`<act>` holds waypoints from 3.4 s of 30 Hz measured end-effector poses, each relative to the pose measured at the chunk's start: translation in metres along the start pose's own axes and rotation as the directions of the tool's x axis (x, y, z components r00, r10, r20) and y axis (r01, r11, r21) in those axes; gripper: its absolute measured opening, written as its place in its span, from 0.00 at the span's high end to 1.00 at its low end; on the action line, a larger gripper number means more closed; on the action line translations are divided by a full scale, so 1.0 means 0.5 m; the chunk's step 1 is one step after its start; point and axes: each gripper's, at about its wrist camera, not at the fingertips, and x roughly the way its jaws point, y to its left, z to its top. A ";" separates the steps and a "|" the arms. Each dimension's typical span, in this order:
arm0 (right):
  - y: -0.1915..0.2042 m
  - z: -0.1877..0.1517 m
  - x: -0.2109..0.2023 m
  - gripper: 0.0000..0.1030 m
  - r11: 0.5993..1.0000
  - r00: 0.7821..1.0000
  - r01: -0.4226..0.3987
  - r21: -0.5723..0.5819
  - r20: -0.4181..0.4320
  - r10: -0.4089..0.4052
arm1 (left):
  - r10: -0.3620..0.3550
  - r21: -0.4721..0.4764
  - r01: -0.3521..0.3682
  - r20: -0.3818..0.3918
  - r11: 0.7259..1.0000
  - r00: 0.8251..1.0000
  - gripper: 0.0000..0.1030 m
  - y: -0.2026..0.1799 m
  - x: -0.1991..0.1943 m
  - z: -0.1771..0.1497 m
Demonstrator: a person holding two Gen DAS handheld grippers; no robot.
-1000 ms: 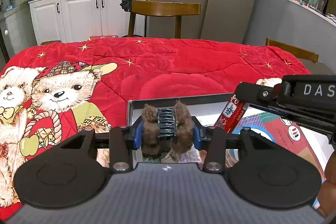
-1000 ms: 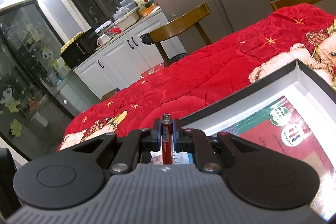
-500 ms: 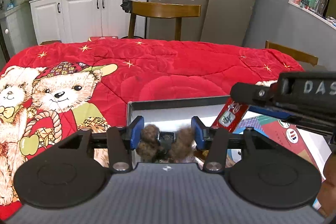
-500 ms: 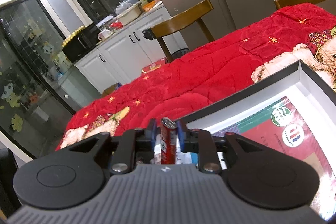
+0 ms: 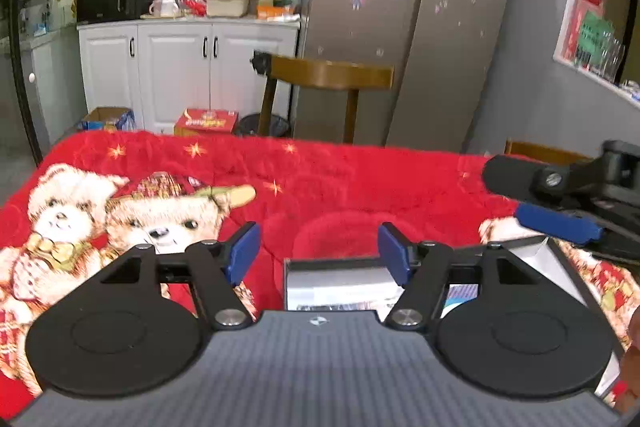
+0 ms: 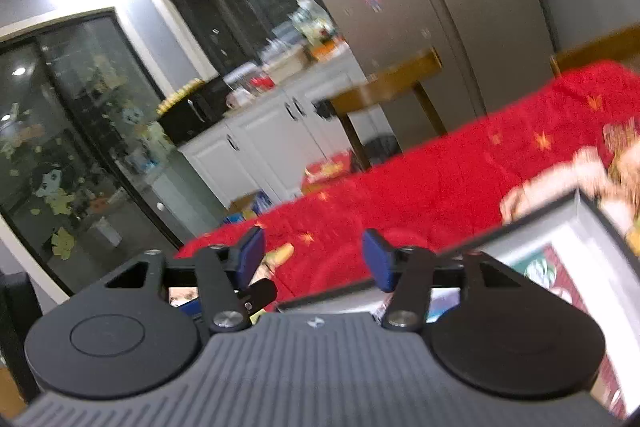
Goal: Organize objects
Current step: 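Withdraw both tools from the box back over the remaining items, then grasp the brown paper snack pouch with left tool while right tool grasps black scrunchie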
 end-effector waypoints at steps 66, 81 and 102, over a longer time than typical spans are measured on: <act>-0.242 -0.270 -0.550 0.00 0.978 0.992 0.082 -0.193 0.109 -0.061 | -0.106 0.060 0.107 -0.017 0.992 0.994 0.20 -0.369 -0.434 -0.503; -0.301 -0.289 -0.436 0.08 0.999 0.999 -0.007 -0.042 -0.044 0.005 | 0.033 0.065 -0.028 -0.079 0.997 0.996 0.32 -0.382 -0.336 -0.501; -0.266 -0.293 -0.383 0.73 0.986 0.983 0.107 -0.128 -0.132 -0.124 | 0.038 -0.029 -0.039 -0.010 0.999 0.999 0.47 -0.352 -0.351 -0.501</act>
